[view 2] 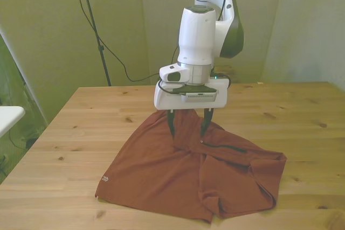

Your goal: Unfold the shorts

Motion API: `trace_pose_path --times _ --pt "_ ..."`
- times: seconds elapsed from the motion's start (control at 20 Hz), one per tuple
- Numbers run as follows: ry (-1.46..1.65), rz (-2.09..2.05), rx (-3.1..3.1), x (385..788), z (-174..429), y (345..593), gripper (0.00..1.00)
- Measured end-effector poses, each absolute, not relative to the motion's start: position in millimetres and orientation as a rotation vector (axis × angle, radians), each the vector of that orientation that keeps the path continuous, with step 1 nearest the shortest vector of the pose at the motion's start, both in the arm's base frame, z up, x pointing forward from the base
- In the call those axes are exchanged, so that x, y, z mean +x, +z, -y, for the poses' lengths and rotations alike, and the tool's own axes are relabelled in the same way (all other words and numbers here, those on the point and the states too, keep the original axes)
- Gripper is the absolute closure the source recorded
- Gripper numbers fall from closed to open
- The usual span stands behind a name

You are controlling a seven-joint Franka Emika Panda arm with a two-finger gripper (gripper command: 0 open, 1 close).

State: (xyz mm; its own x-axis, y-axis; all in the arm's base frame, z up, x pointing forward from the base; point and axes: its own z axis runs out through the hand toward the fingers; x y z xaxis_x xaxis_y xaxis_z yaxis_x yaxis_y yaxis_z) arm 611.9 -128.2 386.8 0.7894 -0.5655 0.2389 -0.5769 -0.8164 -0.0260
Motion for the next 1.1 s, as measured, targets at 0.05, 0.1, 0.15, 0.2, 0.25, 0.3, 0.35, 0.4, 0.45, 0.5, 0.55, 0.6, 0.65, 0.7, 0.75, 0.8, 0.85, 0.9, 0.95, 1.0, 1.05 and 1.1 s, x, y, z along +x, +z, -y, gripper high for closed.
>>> trace_pose_path --times 0.05,0.1,0.15,0.2,0.25,0.3,0.35,0.4,0.45,0.5,0.55,0.6,0.65,0.7,0.75,0.8,0.85,0.9,0.95,1.0,1.05,1.1 --pt "0.363 0.936 2.925 612 129 385 0.0" --pt "0.359 0.939 2.923 612 130 385 0.0" --pt "0.355 0.941 2.922 611 131 384 0.0" --pt "0.348 0.942 2.921 611 131 383 0.0" --pt "0.34 0.945 2.92 611 132 381 0.0" --pt "0.332 0.947 2.919 610 133 379 0.0" --pt "0.327 0.949 2.917 610 134 377 0.0" --pt "0.324 0.951 2.915 610 135 376 0.0" --pt "0.321 0.954 2.914 610 137 375 0.0" --pt "0.319 0.956 2.912 610 138 374 0.0" --pt "0.317 0.958 2.911 610 139 373 0.0" --pt "0.315 0.96 2.909 610 140 372 0.0" --pt "0.314 0.961 2.908 610 141 371 0.0" --pt "0.315 0.963 2.907 610 141 371 0.0" --pt "0.318 0.965 2.906 610 142 372 0.0" --pt "0.321 0.968 2.904 611 144 373 0.0" --pt "0.322 0.97 2.902 611 145 374 0.0" --pt "0.321 0.972 2.9 611 146 373 0.0" --pt "0.317 0.973 2.899 612 147 371 0.0" --pt "0.312 0.973 2.898 613 147 368 0.0" --pt "0.307 0.973 2.898 615 148 365 1.0" --pt "0.303 0.974 2.898 616 148 363 1.0"
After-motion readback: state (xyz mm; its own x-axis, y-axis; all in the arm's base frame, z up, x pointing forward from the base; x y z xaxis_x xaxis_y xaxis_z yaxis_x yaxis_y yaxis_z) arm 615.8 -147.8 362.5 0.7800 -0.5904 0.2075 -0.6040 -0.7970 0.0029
